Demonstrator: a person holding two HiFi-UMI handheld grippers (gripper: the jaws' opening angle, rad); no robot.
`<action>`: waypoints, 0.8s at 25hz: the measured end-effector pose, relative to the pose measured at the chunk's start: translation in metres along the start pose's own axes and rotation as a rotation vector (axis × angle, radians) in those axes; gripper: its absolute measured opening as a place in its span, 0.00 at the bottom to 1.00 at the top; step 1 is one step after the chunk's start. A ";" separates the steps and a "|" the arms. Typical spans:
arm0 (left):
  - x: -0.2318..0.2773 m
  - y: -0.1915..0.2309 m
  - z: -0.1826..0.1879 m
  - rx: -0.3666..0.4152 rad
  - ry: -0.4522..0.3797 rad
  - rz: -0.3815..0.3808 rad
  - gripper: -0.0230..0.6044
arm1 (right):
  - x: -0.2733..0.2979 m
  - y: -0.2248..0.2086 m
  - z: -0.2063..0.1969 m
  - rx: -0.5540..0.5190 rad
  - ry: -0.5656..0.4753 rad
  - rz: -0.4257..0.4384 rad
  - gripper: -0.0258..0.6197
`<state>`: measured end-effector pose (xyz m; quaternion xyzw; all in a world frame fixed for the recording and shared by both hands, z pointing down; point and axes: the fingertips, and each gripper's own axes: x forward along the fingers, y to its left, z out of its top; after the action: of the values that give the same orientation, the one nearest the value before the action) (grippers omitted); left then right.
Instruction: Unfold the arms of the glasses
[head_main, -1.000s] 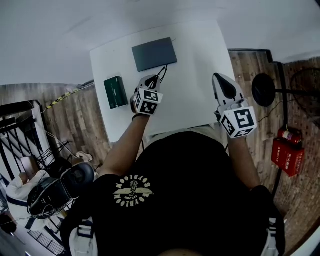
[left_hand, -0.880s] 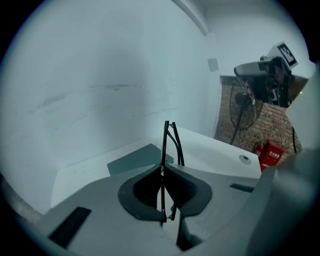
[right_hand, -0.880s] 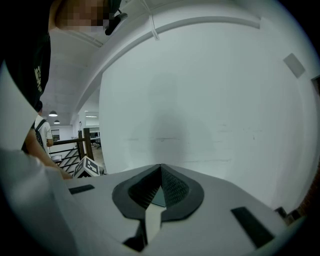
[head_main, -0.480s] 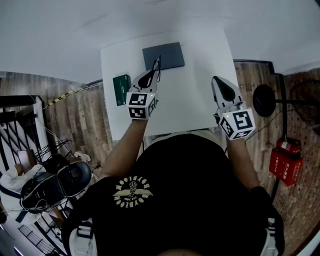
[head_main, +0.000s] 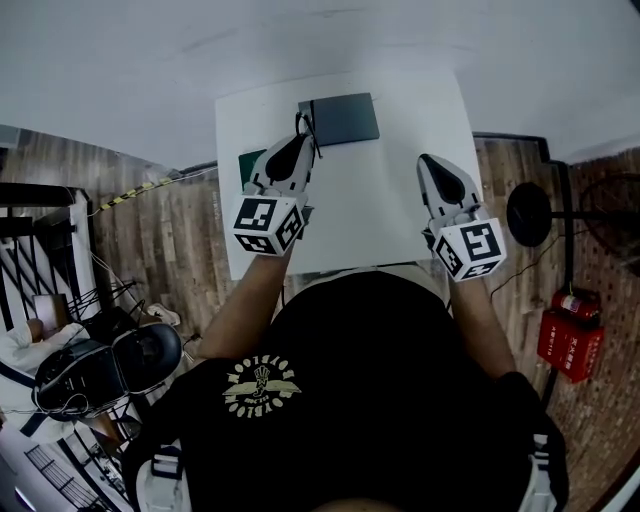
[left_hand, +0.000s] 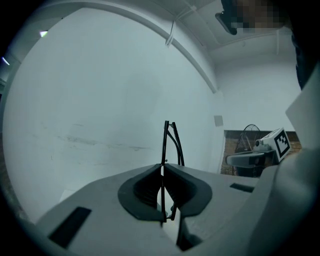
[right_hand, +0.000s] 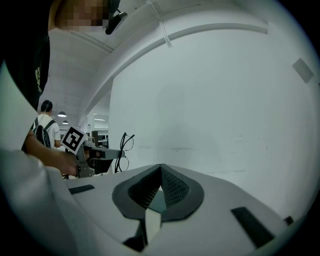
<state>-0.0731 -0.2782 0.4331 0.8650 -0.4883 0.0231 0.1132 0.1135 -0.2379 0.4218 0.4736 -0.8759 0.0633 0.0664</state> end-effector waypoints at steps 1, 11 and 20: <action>-0.005 -0.002 0.008 -0.003 -0.019 -0.011 0.07 | 0.002 0.005 0.003 0.001 -0.004 0.008 0.04; -0.050 -0.016 0.032 0.047 -0.068 -0.067 0.07 | 0.019 0.094 0.044 -0.036 -0.066 0.198 0.04; -0.082 -0.026 0.052 0.010 -0.119 -0.108 0.07 | 0.029 0.173 0.023 -0.089 0.034 0.386 0.07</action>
<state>-0.0974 -0.2072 0.3658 0.8906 -0.4465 -0.0318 0.0808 -0.0485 -0.1715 0.3963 0.2926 -0.9511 0.0440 0.0885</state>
